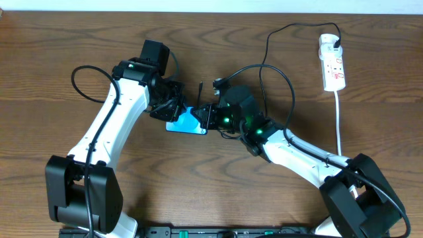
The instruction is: Plug charger to phone and switch on socket
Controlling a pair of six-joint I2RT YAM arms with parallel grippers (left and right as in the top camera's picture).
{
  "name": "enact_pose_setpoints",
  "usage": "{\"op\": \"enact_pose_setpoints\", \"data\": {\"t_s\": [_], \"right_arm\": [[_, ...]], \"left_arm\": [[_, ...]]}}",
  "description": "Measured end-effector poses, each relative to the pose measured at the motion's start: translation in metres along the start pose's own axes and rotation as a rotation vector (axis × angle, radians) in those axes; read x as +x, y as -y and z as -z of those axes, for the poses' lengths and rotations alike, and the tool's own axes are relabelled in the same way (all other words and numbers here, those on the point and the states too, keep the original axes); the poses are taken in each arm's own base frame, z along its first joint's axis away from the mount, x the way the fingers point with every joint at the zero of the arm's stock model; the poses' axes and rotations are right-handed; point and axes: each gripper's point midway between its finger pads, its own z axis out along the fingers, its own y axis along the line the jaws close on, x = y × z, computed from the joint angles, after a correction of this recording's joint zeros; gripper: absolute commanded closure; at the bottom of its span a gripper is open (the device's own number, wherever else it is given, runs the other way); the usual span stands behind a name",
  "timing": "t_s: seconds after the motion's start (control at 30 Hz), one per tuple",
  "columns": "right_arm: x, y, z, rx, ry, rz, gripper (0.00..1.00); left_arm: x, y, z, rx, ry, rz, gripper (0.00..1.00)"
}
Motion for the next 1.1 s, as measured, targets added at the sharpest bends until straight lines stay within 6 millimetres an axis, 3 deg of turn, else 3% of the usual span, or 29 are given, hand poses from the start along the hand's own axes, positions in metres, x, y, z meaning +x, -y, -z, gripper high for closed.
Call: {"op": "enact_pose_setpoints", "data": {"t_s": [0.17,0.37,0.5,0.57,0.63,0.77,0.8,0.87,1.1], "right_arm": [[-0.008,0.006,0.004,0.000,0.008,-0.014,0.99],[-0.022,0.013,0.011,-0.014,0.022,-0.033,0.99],[-0.040,0.011,0.018,-0.054,0.064,-0.028,0.99],[-0.049,0.011,0.022,-0.075,0.081,-0.034,0.99],[-0.056,0.013,0.025,-0.083,0.092,-0.049,0.99],[-0.071,0.019,0.034,-0.097,0.123,-0.084,0.99],[-0.075,0.019,0.036,-0.106,0.133,-0.088,0.99],[-0.084,0.017,0.041,-0.128,0.157,-0.096,0.99],[-0.103,0.009,0.052,-0.196,0.203,-0.132,0.99]], "left_arm": [[-0.007,0.002,0.002,0.012,0.014,0.010,0.93],[-0.029,0.003,0.009,0.033,0.028,0.031,0.92],[-0.036,0.005,0.014,0.051,0.006,-0.012,0.83],[-0.037,0.006,0.016,0.064,-0.015,-0.056,0.83],[-0.037,0.008,0.017,0.075,-0.030,-0.104,0.74],[-0.036,0.010,0.020,0.098,-0.055,-0.219,0.44],[-0.035,0.011,0.021,0.109,-0.067,-0.266,0.24],[-0.032,0.016,0.023,0.144,-0.091,-0.352,0.01],[-0.006,0.051,0.038,0.373,-0.198,-0.664,0.00]]}}
